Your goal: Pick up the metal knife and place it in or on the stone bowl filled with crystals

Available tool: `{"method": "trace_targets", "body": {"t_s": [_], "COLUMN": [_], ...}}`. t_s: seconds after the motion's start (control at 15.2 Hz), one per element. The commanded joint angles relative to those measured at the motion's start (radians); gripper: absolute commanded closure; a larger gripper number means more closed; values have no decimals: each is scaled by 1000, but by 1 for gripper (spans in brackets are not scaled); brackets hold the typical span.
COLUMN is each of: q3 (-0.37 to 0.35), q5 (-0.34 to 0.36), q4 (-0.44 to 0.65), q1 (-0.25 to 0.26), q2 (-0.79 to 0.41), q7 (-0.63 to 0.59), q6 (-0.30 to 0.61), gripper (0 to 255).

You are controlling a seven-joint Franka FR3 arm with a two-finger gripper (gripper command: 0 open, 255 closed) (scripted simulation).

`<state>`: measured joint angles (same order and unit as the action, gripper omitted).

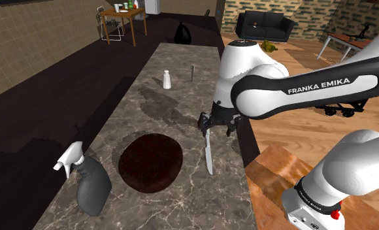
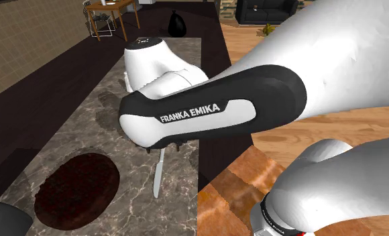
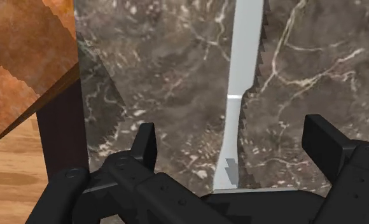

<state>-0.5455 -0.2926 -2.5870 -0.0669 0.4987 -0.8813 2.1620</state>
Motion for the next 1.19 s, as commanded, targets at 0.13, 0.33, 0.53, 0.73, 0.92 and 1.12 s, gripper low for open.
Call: {"method": "trace_targets", "body": {"t_s": [0.13, 0.33, 0.53, 0.73, 0.92, 1.12], "q3": [-77, -92, -108, -111, -111, -111], "q5": [-3, 2, 10, 12, 12, 12], "q4": [14, -6, -23, -26, -26, -26], "q1": [-25, -31, -38, -40, -40, -40], "q2": [-100, -132, -167, -174, -174, -174], "q7": [-126, -133, -142, -144, -144, -144], "q6": [81, 131, 182, 192, 192, 192], "gripper": [0, 0, 0, 0, 0, 255]}}
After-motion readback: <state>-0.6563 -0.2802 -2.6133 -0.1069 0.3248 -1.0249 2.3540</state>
